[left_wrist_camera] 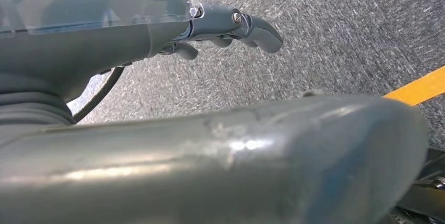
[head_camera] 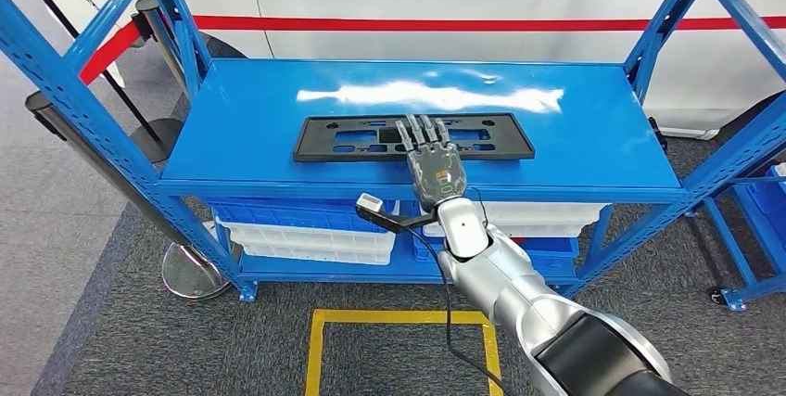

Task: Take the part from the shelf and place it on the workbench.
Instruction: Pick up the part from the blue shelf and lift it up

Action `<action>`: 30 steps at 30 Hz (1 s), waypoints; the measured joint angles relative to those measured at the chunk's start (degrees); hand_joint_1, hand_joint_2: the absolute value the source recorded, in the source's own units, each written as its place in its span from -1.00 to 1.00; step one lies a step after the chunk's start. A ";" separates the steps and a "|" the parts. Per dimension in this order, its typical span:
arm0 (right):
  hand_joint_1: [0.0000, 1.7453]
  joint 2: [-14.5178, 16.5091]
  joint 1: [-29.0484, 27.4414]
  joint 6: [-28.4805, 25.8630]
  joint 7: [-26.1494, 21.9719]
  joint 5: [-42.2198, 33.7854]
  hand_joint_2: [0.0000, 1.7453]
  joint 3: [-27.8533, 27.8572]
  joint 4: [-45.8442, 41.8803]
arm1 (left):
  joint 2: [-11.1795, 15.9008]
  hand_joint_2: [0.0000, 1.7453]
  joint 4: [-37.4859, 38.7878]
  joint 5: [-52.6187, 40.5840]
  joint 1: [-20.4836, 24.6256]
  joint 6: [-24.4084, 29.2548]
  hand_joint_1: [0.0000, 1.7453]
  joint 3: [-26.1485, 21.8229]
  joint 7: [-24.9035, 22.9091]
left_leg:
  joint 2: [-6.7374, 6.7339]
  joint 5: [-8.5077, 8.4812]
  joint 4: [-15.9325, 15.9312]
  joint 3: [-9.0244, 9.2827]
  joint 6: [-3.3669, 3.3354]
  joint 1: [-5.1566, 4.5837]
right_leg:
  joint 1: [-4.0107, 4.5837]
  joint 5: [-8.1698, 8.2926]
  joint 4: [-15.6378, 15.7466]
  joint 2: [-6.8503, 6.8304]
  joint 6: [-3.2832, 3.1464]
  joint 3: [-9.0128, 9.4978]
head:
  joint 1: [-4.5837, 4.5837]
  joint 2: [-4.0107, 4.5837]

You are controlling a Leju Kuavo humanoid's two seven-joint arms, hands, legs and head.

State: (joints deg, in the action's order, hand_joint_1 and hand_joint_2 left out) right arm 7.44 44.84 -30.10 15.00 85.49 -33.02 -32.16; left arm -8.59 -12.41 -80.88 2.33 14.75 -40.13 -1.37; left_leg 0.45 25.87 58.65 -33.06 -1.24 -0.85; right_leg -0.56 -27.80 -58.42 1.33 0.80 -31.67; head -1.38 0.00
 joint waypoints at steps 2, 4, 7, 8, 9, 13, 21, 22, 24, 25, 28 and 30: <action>-1.00 -0.01 0.46 0.21 0.01 0.31 1.00 0.08 -0.74 | 0.00 -1.00 0.00 -0.14 0.00 0.00 -1.00 0.00 0.04 | 0.00 0.00 0.00 0.00 0.00 0.00 | 0.00 0.00 0.00 0.00 0.00 0.00 | 0.00 0.00; -1.00 0.01 0.50 0.51 0.03 0.64 1.00 0.08 -1.14 | 0.00 -1.00 0.00 -0.27 0.01 0.00 -1.00 0.00 0.13 | 0.00 0.01 0.00 -0.01 0.00 0.00 | 0.00 0.00 0.00 0.00 0.00 -0.01 | 0.00 0.00; -1.00 0.06 0.13 1.08 0.23 0.99 1.00 0.08 -1.24 | 0.00 -1.00 0.00 -0.48 0.03 0.00 -1.00 0.00 0.30 | 0.00 0.01 0.00 -0.01 0.00 0.00 | 0.01 -0.01 0.00 -0.01 0.00 -0.01 | 0.00 0.00; -1.00 0.07 -0.11 1.10 0.30 1.03 1.00 0.08 -1.24 | 0.00 -1.00 0.00 -0.55 0.03 0.01 -1.00 0.00 0.34 | 0.00 0.01 0.00 -0.02 0.00 0.00 | 0.01 -0.01 0.00 -0.01 0.00 -0.01 | 0.00 0.00; -1.00 0.07 -0.38 1.07 0.37 1.04 1.00 0.08 -1.24 | 0.00 -1.00 0.00 -0.62 0.03 0.01 -1.00 0.00 0.36 | 0.00 0.01 0.00 -0.02 0.00 0.00 | 0.01 -0.01 0.00 -0.01 0.00 -0.01 | 0.00 0.00; -1.00 0.11 -1.39 0.81 0.45 0.90 1.00 0.08 -1.04 | 0.01 -1.00 0.00 -0.14 0.04 -0.82 -1.00 -0.13 0.40 | 0.01 0.05 0.08 -0.04 -0.05 -0.09 | -0.07 0.03 0.06 0.01 0.06 0.00 | -0.01 0.00; -1.00 0.57 -2.02 0.24 0.32 1.34 1.00 0.08 -0.39 | 0.08 -1.00 0.00 1.51 0.01 -3.34 -1.00 -1.33 1.15 | -0.07 0.75 -1.60 1.68 -1.85 0.38 | -0.11 -0.53 -4.67 -0.31 1.01 -2.19 | 0.06 0.00; -1.00 0.58 -2.04 0.18 0.32 1.37 1.00 0.08 -0.35 | 0.08 -1.00 0.00 1.51 -0.02 -3.36 -1.00 -1.44 1.15 | -0.14 0.95 -1.72 1.96 -2.05 0.42 | -0.20 -1.73 -7.68 -0.44 1.15 -4.10 | 0.08 0.00; -1.00 0.57 -2.45 0.11 0.32 1.39 1.00 0.08 -0.16 | 0.10 -1.00 0.00 1.52 -0.05 -3.37 -1.00 -1.60 1.20 | -0.23 1.36 -1.69 2.51 -2.00 0.47 | -0.48 -3.67 -14.07 -0.58 1.60 -8.82 | 0.07 0.00; -1.00 0.56 -2.81 0.10 0.32 1.40 1.00 0.08 -0.02 | 0.10 -1.00 0.01 1.52 -0.10 -3.37 -1.00 -1.63 1.25 | -0.22 1.70 -1.67 2.93 -1.79 0.54 | -0.66 -3.37 -15.48 -0.65 1.75 -10.43 | 0.07 0.00; -1.00 0.54 -3.49 0.05 0.36 1.50 1.00 0.08 0.28 | 0.05 -1.00 0.02 1.51 -0.36 -3.37 -1.00 -1.66 1.48 | -0.20 3.32 -1.63 4.94 -0.74 0.91 | -1.12 3.07 -8.39 -1.22 1.84 -9.52 | 0.09 0.00; -1.00 0.46 -3.64 -0.01 0.45 1.62 1.00 0.08 0.56 | 0.01 -1.00 0.04 1.51 -0.42 -3.37 -1.00 -1.68 1.64 | -0.35 4.52 -1.65 6.13 0.09 1.05 | -0.91 5.90 -2.13 -1.83 1.55 -7.66 | -0.01 0.00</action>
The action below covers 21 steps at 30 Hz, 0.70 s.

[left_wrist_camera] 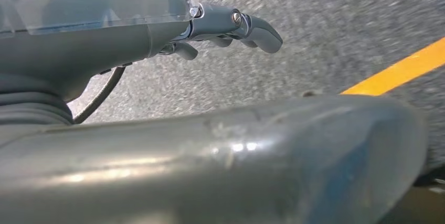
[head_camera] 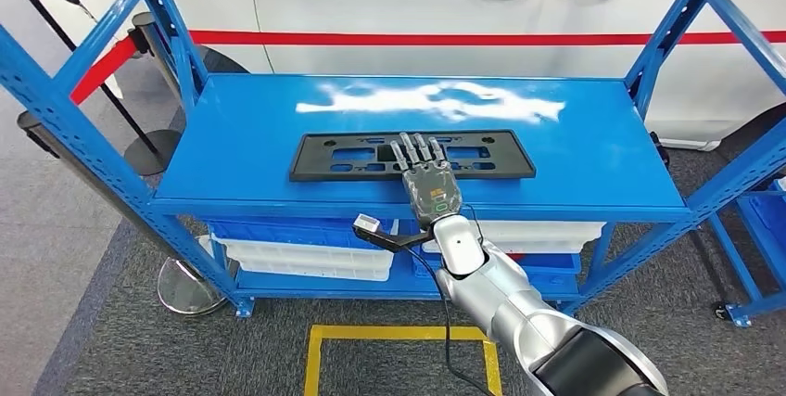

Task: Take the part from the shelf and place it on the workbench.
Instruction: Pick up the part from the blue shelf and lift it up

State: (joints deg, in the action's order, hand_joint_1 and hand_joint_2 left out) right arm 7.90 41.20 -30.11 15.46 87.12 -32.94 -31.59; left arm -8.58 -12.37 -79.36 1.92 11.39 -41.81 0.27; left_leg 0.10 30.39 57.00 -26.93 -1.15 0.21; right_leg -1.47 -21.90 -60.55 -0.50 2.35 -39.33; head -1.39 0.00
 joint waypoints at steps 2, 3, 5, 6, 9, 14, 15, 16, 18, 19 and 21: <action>-1.00 0.00 -0.07 -0.34 0.08 0.09 1.00 0.00 0.18 | -0.01 -1.00 0.03 -0.01 0.08 0.00 -1.00 -0.03 0.09 | -0.25 0.68 -0.29 0.87 0.87 -0.01 | 0.45 -0.49 1.65 -0.06 -0.89 0.64 | -0.10 0.00; -1.00 0.06 0.01 -0.51 0.10 0.12 1.00 0.00 0.16 | -0.01 -1.00 0.04 -0.02 0.14 0.00 -1.00 -0.03 0.12 | -0.34 0.63 -0.14 1.16 1.26 -0.02 | 0.51 -0.93 1.77 0.14 -1.51 1.17 | -0.09 0.00; -1.00 0.13 0.22 -0.68 0.17 0.12 1.00 0.01 0.14 | -0.01 -1.00 0.04 -0.02 0.26 0.01 -1.00 -0.04 0.15 | -0.41 -0.73 3.56 0.11 1.81 0.10 | 0.34 -1.91 2.25 0.45 -2.44 2.93 | -0.12 0.00; -1.00 0.14 0.24 -0.68 0.21 0.11 1.00 0.01 0.17 | -0.01 -1.00 0.04 -0.02 0.34 0.01 -1.00 -0.04 0.17 | -0.39 -1.49 6.98 -1.84 2.04 0.20 | 0.28 -2.52 2.46 0.51 -2.79 3.99 | -0.16 0.00; -1.00 0.28 -0.22 -0.66 0.23 0.17 1.00 0.02 0.30 | -0.02 -1.00 0.04 0.01 0.31 -0.04 -1.00 -0.07 0.37 | -0.35 1.50 16.47 -9.94 2.71 0.38 | 0.20 -5.00 2.90 0.67 -3.26 7.25 | -0.23 0.00; -1.00 0.62 -1.16 -0.65 0.12 0.54 1.00 0.02 0.57 | 0.01 -1.00 0.10 0.15 -0.55 -0.01 -1.00 -0.33 -0.03 | -0.22 0.19 8.59 -14.90 2.28 0.38 | 0.20 -10.26 2.67 1.63 -2.67 14.25 | -0.24 0.00; -1.00 0.78 -1.35 -0.37 -0.21 0.53 1.00 0.02 0.66 | 0.02 -1.00 0.14 0.12 -0.67 0.05 -1.00 -0.38 -0.28 | -0.14 -4.74 6.14 -14.93 1.88 0.26 | 0.34 -11.50 2.42 1.83 -2.31 15.41 | -0.27 0.00; -1.00 0.98 -1.44 0.06 -0.86 0.20 1.00 0.02 0.67 | 0.04 -1.00 0.17 0.08 -0.68 0.13 -1.00 -0.41 -0.47 | -0.07 -8.88 4.69 -14.94 1.48 0.10 | 0.44 -12.72 2.16 2.07 -1.90 16.26 | -0.29 0.00; -1.00 1.51 -1.09 1.45 -2.91 -1.41 1.00 0.11 0.45 | 0.05 -1.00 0.22 -0.02 -0.35 0.32 -1.00 -0.44 -0.49 | -0.12 -11.04 4.80 -14.73 0.69 -0.21 | 0.45 -14.31 2.31 2.40 -1.01 17.29 | -0.30 0.00; -0.50 1.75 -0.72 2.12 -3.85 -2.35 1.00 0.22 0.25 | 0.05 -1.00 0.22 -0.04 -0.02 0.47 -1.00 -0.45 -0.45 | -0.18 -10.59 4.81 -14.53 0.31 -0.21 | 0.29 -14.80 2.59 2.36 -0.65 17.80 | -0.27 0.00; 0.50 2.06 -0.29 3.26 -5.00 -3.74 1.00 0.50 -0.01 | 0.04 -1.00 0.22 -0.09 0.56 1.00 -1.00 -0.46 -0.42 | -0.21 -9.88 4.11 -13.75 -0.50 -0.09 | 0.15 -16.03 1.05 1.71 -0.17 17.34 | -0.24 0.00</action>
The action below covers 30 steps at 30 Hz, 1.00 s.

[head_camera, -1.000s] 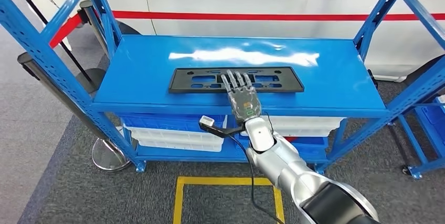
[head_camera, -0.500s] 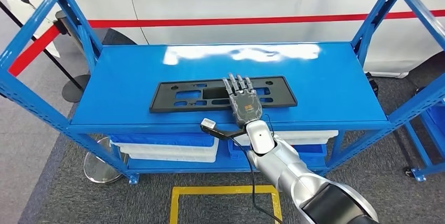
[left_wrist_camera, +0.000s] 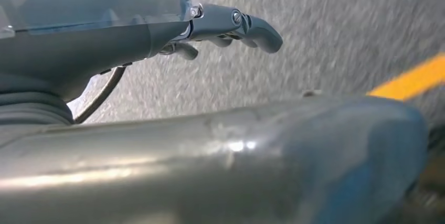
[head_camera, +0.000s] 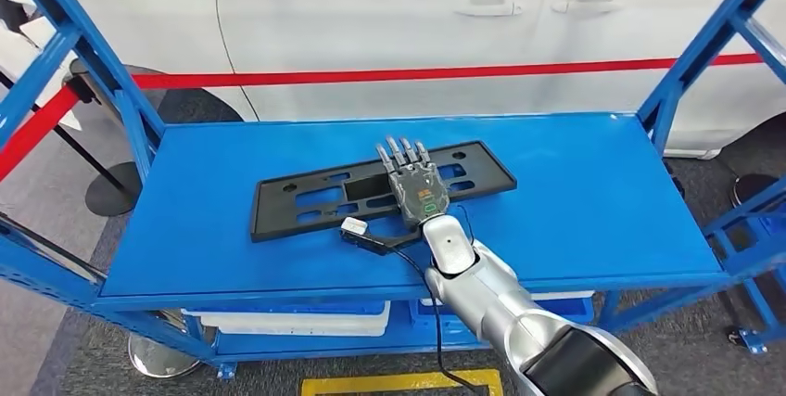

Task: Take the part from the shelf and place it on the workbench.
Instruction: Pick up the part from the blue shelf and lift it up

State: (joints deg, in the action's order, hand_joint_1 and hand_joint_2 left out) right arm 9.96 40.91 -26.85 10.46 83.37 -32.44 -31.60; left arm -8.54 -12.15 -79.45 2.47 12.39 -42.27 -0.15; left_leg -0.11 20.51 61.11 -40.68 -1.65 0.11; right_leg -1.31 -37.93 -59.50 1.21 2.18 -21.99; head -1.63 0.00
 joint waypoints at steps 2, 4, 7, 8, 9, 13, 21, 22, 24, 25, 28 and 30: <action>1.00 0.03 -0.51 0.56 -0.67 -1.36 1.00 0.24 0.01 | -0.08 -1.00 0.00 -0.09 0.28 0.61 -1.00 -0.01 0.01 | 0.08 0.53 -0.69 0.82 -0.60 0.05 | 0.03 -2.28 -6.53 -0.66 0.29 -4.19 | 0.03 0.00; 1.00 0.03 -1.33 0.70 -1.34 -2.79 1.00 0.40 0.16 | -0.19 -1.00 0.00 -0.13 0.19 1.02 -1.00 -0.10 0.03 | 0.14 1.23 -0.88 1.60 -0.89 0.00 | -0.01 -3.28 -13.37 -0.76 0.72 -9.76 | 0.03 0.00; 1.00 -0.07 -2.13 -0.37 -2.09 -4.71 1.00 0.82 0.37 | -0.37 -1.00 0.00 -0.13 -0.11 1.70 -1.00 -0.40 0.08 | 0.24 2.41 -0.88 3.17 -0.91 0.01 | -0.20 3.34 -9.91 -0.87 1.26 -11.87 | 0.04 0.00; 1.00 -0.13 -2.33 -0.78 -2.23 -5.19 1.00 1.02 0.43 | -0.42 -1.00 0.00 -0.13 -0.16 1.90 -1.00 -0.51 0.06 | 0.33 2.70 -0.85 3.58 -0.85 -0.02 | -0.28 6.04 -6.14 -0.93 1.25 -11.09 | 0.04 0.00; 1.00 -0.19 -2.47 -1.05 -2.31 -5.50 1.00 1.20 0.47 | -0.46 -1.00 0.00 -0.13 -0.15 2.06 -1.00 -0.62 0.03 | 0.48 2.97 -0.76 3.79 -0.70 -0.15 | -0.27 8.01 -2.90 -0.96 1.07 -10.35 | 0.03 0.00; 1.00 -0.25 -2.61 -1.89 -2.52 -6.57 1.00 1.59 0.33 | -0.49 -1.00 0.00 -0.16 -0.11 2.31 -1.00 -1.03 -0.06 | 0.67 3.25 -0.80 3.83 -0.19 -0.44 | 0.00 9.14 0.29 -0.94 0.10 -9.83 | -0.02 0.00; 1.00 -0.37 -2.63 -3.30 -2.82 -8.60 1.00 2.59 0.23 | -0.51 -1.00 0.00 -0.43 -0.16 2.39 -1.00 -1.32 0.27 | 0.67 3.26 -0.97 3.93 0.07 -0.39 | 0.05 8.98 0.27 -0.92 -0.15 -9.81 | -0.01 0.00; 1.00 -0.38 -2.61 -3.49 -3.15 -9.13 1.00 2.73 0.20 | -0.51 -1.00 0.00 -0.52 -0.16 2.44 -1.00 -1.32 0.31 | 0.68 3.27 -0.97 3.93 0.09 -0.39 | 0.05 8.98 0.27 -0.92 -0.16 -9.79 | -0.01 0.00; 1.00 -0.41 -2.59 -4.02 -4.92 -11.71 1.00 3.25 -0.10 | -0.51 -1.00 0.00 -0.72 -0.16 2.57 -1.00 -1.36 0.41 | 0.67 3.30 -0.98 3.92 0.12 -0.40 | 0.05 8.97 0.28 -0.91 -0.16 -9.76 | -0.01 0.00; 1.00 -0.43 -2.55 -4.12 -6.61 -14.24 1.00 3.71 -0.51 | -0.51 -1.00 0.00 -0.74 -0.16 2.70 -1.00 -1.42 0.47 | 0.67 3.31 -0.99 3.92 0.13 -0.40 | 0.05 8.97 0.28 -0.90 -0.17 -9.75 | -0.01 0.00; 1.00 -0.49 -1.94 -1.42 -13.97 -26.89 1.00 6.05 -3.27 | -0.51 -1.00 0.00 -0.25 -0.15 3.19 -1.00 -2.06 0.74 | 0.62 3.34 -0.99 3.93 0.18 -0.40 | 0.03 8.97 0.31 -0.83 -0.18 -9.75 | -0.01 0.00; 1.00 -0.60 -1.23 2.26 -18.20 -36.77 1.00 7.72 -6.28 | -0.51 -1.00 0.00 0.14 -0.16 3.44 -1.00 -2.65 0.86 | 0.59 3.35 -0.99 3.97 0.19 -0.40 | 0.03 8.97 0.34 -0.80 -0.19 -9.74 | -0.01 0.00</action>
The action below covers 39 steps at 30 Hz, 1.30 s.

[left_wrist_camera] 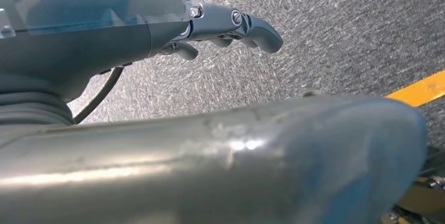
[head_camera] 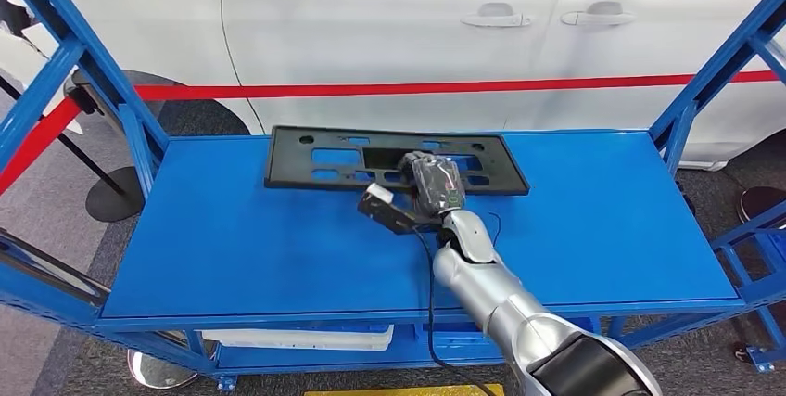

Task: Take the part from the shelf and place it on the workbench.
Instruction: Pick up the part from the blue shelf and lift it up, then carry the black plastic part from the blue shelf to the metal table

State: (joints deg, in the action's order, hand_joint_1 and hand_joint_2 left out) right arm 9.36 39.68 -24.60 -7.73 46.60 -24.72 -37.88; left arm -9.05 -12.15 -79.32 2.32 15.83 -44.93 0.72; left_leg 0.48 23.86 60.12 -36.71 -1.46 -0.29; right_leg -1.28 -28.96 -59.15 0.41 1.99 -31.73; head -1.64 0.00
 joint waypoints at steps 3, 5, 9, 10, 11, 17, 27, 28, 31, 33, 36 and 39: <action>1.00 -0.32 1.61 5.71 -3.44 -13.86 1.00 1.96 -5.06 | 0.00 -1.00 0.00 0.14 0.00 0.10 -1.00 -0.78 0.00 | -0.05 0.04 0.00 0.14 0.02 0.00 | -0.01 0.00 0.05 0.05 0.00 0.11 | 0.00 0.00; 1.00 -0.75 2.49 9.34 -4.53 -22.10 1.00 2.71 -8.09 | 0.00 -1.00 0.00 0.15 0.00 0.10 -1.00 -1.25 -0.01 | -0.05 0.05 0.00 0.24 0.02 0.00 | -0.01 0.00 0.07 0.05 0.00 0.22 | 0.00 0.00; 1.00 -2.46 3.43 16.60 -5.29 -41.59 1.00 3.67 -15.41 | 0.00 -1.00 0.00 0.27 -0.04 0.22 -1.00 -2.07 0.12 | -0.02 0.03 0.00 0.28 -0.01 -0.02 | -0.03 0.03 0.08 0.01 0.02 0.27 | 0.00 0.00; 1.00 -3.09 3.49 18.28 -5.17 -46.87 1.00 3.85 -17.55 | 0.00 -1.00 0.00 0.40 -0.04 0.30 -1.00 -2.36 0.23 | 0.00 0.01 0.01 0.25 -0.03 -0.03 | -0.04 0.05 0.08 -0.01 0.03 0.25 | 0.00 0.00; 1.00 -3.78 3.53 19.50 -4.95 -51.48 1.00 3.96 -19.63 | 0.00 -1.00 0.00 0.54 -0.05 0.39 -1.00 -2.62 0.37 | 0.02 -0.01 0.01 0.21 -0.05 -0.04 | -0.04 0.06 0.08 -0.04 0.04 0.24 | 0.00 0.00; 1.00 -8.46 3.38 23.27 -4.94 -66.55 1.00 4.70 -29.86 | 0.01 -1.00 0.00 4.13 -0.08 -0.33 -1.00 -4.79 5.29 | 0.09 -0.03 0.05 0.03 -0.09 -0.06 | -0.06 0.09 0.10 -0.08 0.07 0.17 | -0.01 0.00; 1.00 -14.73 0.29 24.23 -8.05 -66.85 1.00 5.20 -37.10 | 0.07 -1.00 0.00 14.52 0.38 -10.45 -1.00 -13.50 22.85 | 0.03 0.12 0.05 -0.04 -0.06 -0.05 | -0.03 0.03 0.15 -0.02 0.04 0.10 | 0.00 0.00; 1.00 -14.89 0.13 24.26 -8.05 -66.81 1.00 5.20 -37.26 | 0.08 -1.00 0.00 14.54 0.38 -10.52 -1.00 -13.79 22.88 | 0.02 0.12 0.05 -0.04 -0.06 -0.05 | -0.03 0.03 0.15 -0.03 0.04 0.09 | -0.01 0.00; 1.00 -15.25 -0.26 24.23 -8.11 -66.44 1.00 5.21 -37.67 | 0.08 -1.00 0.00 15.20 0.41 -11.20 -1.00 -14.72 23.93 | 0.03 0.12 0.04 -0.04 -0.06 -0.04 | -0.02 0.02 0.15 -0.04 0.04 0.09 | -0.01 0.00; 1.00 -15.39 -0.62 24.02 -8.32 -65.74 1.00 5.25 -37.75 | 0.08 -1.00 0.00 16.02 0.48 -12.32 -1.00 -15.43 26.84 | 0.03 0.12 0.04 -0.03 -0.06 -0.03 | -0.02 0.02 0.15 -0.04 0.03 0.09 | 0.00 0.00; 1.00 -15.54 -1.51 24.03 -8.83 -64.56 1.00 5.36 -37.76 | 0.09 -1.00 0.00 16.86 0.74 -14.10 -1.00 -16.20 30.36 | 0.05 0.12 0.03 -0.05 -0.06 -0.04 | -0.02 0.02 0.15 -0.05 0.04 0.11 | -0.01 0.00; 1.00 -15.54 -2.11 24.45 -9.13 -63.14 1.00 5.37 -37.74 | 0.13 -1.00 0.00 17.72 0.98 -15.51 -1.00 -17.17 30.48 | 0.04 0.12 0.03 -0.05 -0.06 -0.04 | -0.02 0.01 0.15 -0.04 0.04 0.10 | -0.01 0.00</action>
State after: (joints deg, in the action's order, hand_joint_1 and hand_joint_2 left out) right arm -6.19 37.57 -0.15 -16.87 -16.54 -19.34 -75.62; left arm -8.92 -12.15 -61.60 3.30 0.33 -62.09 31.20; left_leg 0.52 23.98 60.15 -36.76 -1.52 -0.33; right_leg -1.31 -28.94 -59.00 0.37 2.03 -31.63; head -1.64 0.00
